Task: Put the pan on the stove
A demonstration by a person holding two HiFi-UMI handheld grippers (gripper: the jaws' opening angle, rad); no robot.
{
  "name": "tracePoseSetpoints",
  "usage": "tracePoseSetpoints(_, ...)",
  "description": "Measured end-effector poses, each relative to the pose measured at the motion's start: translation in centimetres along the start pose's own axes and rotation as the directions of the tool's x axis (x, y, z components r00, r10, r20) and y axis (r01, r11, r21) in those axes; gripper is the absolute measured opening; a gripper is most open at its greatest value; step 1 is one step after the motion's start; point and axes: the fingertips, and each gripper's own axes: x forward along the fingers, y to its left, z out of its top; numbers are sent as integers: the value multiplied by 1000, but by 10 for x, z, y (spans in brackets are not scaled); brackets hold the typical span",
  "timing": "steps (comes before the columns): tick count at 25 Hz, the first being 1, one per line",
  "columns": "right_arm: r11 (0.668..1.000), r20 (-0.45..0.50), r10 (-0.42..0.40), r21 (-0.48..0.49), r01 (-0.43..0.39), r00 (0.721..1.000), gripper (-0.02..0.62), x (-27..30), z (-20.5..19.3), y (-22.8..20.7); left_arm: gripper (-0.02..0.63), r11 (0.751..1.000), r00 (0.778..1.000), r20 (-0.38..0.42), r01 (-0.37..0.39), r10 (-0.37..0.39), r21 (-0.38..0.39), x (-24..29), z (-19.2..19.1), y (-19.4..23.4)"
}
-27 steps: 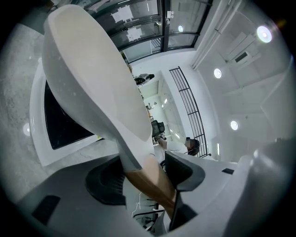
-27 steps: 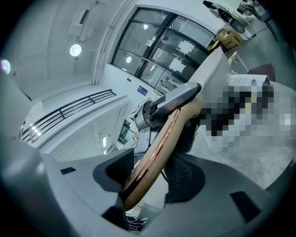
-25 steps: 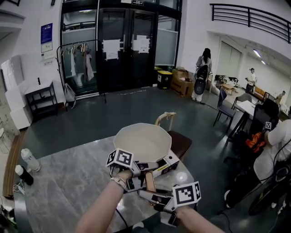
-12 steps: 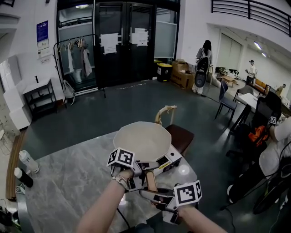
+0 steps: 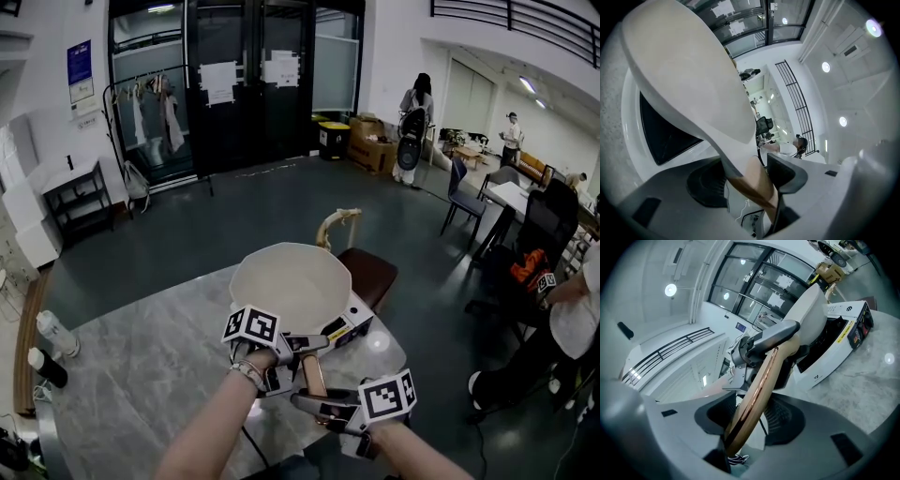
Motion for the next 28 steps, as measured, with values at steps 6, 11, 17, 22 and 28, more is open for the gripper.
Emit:
tracePoseSetpoints(6, 1000, -4, -12, 19, 12, 1000, 190, -5, -7, -8, 267, 1000, 1000, 17, -6, 6, 12, 6, -4, 3)
tracePoseSetpoints(11, 999, 4, -15, 31, 14, 1000, 192, -3, -11, -10, 268, 1000, 1000, 26, 7, -8, 22, 4, -7, 4)
tracePoseSetpoints(17, 999, 18, -31, 32, 31, 999, 202, -4, -9, -11, 289, 999, 997, 68, 29, -31, 29, -1, -6, 0)
tracePoseSetpoints(22, 998, 39, -31, 63, 28, 999, 286, -4, -13, -14, 327, 999, 993, 114, 32, -34, 19, -14, -7, 4)
tracePoseSetpoints(28, 995, 158, 38, 89, -53, 987, 311, -12, 1, -3, 350, 997, 974, 215, 73, -67, -18, -35, -6, 1)
